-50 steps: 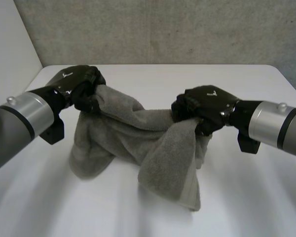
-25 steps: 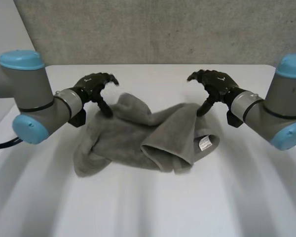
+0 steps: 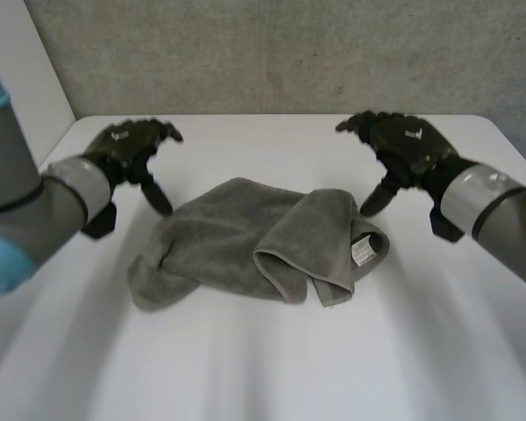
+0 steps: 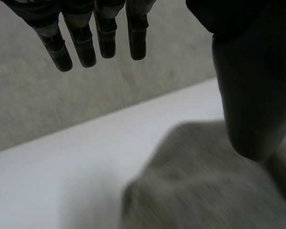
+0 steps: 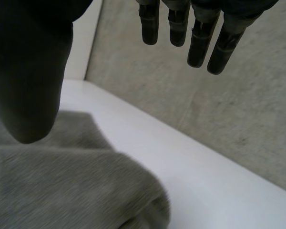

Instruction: Fold the towel.

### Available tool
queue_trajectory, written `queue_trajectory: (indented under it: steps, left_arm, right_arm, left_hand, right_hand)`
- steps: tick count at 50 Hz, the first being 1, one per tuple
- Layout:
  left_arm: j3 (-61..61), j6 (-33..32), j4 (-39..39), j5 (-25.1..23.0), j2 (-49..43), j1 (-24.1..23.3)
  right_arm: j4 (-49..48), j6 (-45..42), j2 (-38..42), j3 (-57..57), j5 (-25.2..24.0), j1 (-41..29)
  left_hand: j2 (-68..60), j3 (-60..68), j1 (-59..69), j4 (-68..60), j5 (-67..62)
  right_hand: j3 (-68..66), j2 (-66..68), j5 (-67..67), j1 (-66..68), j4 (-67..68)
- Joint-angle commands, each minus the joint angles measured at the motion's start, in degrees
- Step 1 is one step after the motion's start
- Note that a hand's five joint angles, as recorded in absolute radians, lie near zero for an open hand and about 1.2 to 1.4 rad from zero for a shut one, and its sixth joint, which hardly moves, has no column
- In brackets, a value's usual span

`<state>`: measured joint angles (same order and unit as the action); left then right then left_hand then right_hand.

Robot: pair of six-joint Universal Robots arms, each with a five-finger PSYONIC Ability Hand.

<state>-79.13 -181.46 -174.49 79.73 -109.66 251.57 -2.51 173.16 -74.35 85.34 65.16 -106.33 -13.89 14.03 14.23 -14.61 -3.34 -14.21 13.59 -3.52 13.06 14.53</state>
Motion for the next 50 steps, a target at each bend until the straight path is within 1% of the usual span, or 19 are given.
queue_trajectory:
  steps: [1,3,6,8,11,15,18,23,33,39,41,42,43,44,45,46,47,48,50]
  left_arm:
    - [-16.38,-3.99,-2.08,-0.37,8.92,-2.31]
    - [-19.11,-4.34,-3.22,-0.11,9.72,-2.83]
    - [-24.03,-4.78,-6.20,0.33,10.16,-3.80]
    - [-25.99,-4.87,-7.80,0.60,9.99,-4.33]
    - [-28.98,-5.05,-11.93,1.92,9.20,-5.48]
    - [-30.12,-5.13,-17.89,6.21,6.31,-6.27]
    - [-29.25,-5.22,-19.92,8.85,3.50,-6.44]
    - [-26.62,-5.22,-21.25,10.35,-0.28,-6.79]
    - [-20.02,-5.31,-20.98,10.62,-8.11,-6.88]
    - [-17.65,-6.62,-21.25,10.62,-10.92,-6.88]
    - [-16.86,-8.19,-21.25,10.62,-11.54,-6.88]
    - [-16.15,-10.04,-21.16,10.70,-12.07,-6.88]
    - [-16.15,-10.06,-21.16,10.71,-12.07,-6.88]
    - [-15.45,-11.80,-21.25,11.05,-12.42,-6.71]
    - [-14.75,-13.03,-21.68,11.67,-12.68,-6.53]
    - [-14.74,-13.04,-21.69,11.67,-12.69,-6.53]
    - [-14.13,-14.17,-22.64,12.37,-12.95,-6.36]
    - [-14.13,-14.19,-22.65,12.38,-12.95,-6.36]
    - [-13.25,-15.59,-24.66,13.34,-12.86,-5.83]
  right_arm:
    - [-1.01,-6.87,-1.14,6.86,0.40,-3.18]
    - [-2.58,-10.11,0.43,8.00,1.80,-6.59]
    - [-3.82,-11.26,2.11,8.27,3.22,-7.84]
    - [-6.09,-12.84,5.52,8.35,6.36,-9.68]
    - [-8.11,-13.72,8.77,7.92,8.65,-10.91]
    - [-10.32,-13.72,12.04,7.21,10.60,-12.23]
    - [-12.95,-13.64,14.49,6.16,12.00,-12.85]
    - [-15.24,-13.46,18.28,3.78,13.06,-13.64]
    - [-14.98,-13.72,25.74,-4.38,16.13,-14.34]
    - [-14.72,-13.90,27.33,-5.80,17.37,-14.34]
    - [-14.89,-14.51,27.51,-5.97,18.07,-14.34]
    - [-14.89,-14.52,27.51,-5.97,18.07,-14.34]
    - [-15.07,-14.69,27.25,-5.97,18.50,-14.34]
    - [-15.07,-14.69,27.25,-5.97,18.51,-14.34]
    - [-14.89,-14.69,26.81,-5.97,18.68,-14.17]
    - [-14.81,-14.78,26.28,-6.06,18.25,-13.82]
    - [-14.80,-14.78,26.28,-6.06,18.24,-13.82]
    - [-14.63,-14.61,25.41,-6.06,18.07,-13.64]
    - [-14.45,-14.43,24.26,-5.97,17.98,-13.55]
  left_hand:
    - [1.33,-1.47,-1.67,2.04,0.77]
    - [0.99,-1.13,-1.33,1.71,0.43]
    - [0.15,-0.29,-0.49,0.86,-0.41]
    - [0.15,-0.28,-0.49,0.86,-0.41]
    - [0.31,-0.45,-0.65,1.03,-0.24]
    - [0.65,-0.79,-0.99,1.37,0.09]
    - [0.65,-0.79,-0.99,1.37,0.09]
    - [0.82,-0.96,-1.16,1.53,0.26]
    - [0.82,-0.96,-1.16,1.53,0.26]
    - [0.49,-0.62,-0.83,1.20,-0.07]
    - [0.15,-0.29,-0.49,0.86,-0.41]
    - [-1.52,1.38,1.18,-0.80,-2.08]
    - [-1.54,1.40,1.20,-0.82,-2.09]
    - [-5.37,5.23,5.03,-4.65,-5.92]
    - [-10.23,10.10,9.89,-9.52,-10.79]
    - [-10.28,10.14,9.94,-9.57,-10.84]
    - [-19.94,19.80,19.60,-19.23,-20.50]
    - [-20.04,19.90,19.70,-19.32,-20.59]
    - [-43.98,43.84,43.64,-43.26,-44.53]
  right_hand:
    - [3.96,-3.34,3.27,-2.81,-4.28]
    - [1.79,-1.16,1.09,-0.64,-2.11]
    - [0.77,-0.14,0.07,0.38,-1.09]
    - [-1.91,2.54,-2.60,3.06,1.59]
    - [-6.28,6.90,-6.97,7.43,5.96]
    - [-8.82,9.45,-9.52,9.97,8.50]
    - [-11.16,11.79,-11.85,12.31,10.84]
    - [-12.19,12.81,-12.88,13.34,11.87]
    - [-11.85,12.48,-12.55,13.00,11.53]
    - [-12.69,13.32,-13.38,13.84,12.37]
    - [-24.22,24.85,-24.91,25.37,23.90]
    - [-24.30,24.92,-24.99,25.45,23.98]
    - [-32.79,33.42,-33.48,33.94,32.47]
    - [-32.88,33.50,-33.57,34.02,32.56]
    - [-41.20,41.83,-41.90,42.35,40.88]
    - [-53.44,54.07,-54.14,54.59,53.12]
    - [-53.57,54.19,-54.26,54.71,53.24]
    - [-65.66,66.29,-66.36,66.81,65.34]
    - [-65.79,66.41,-66.48,66.94,65.47]
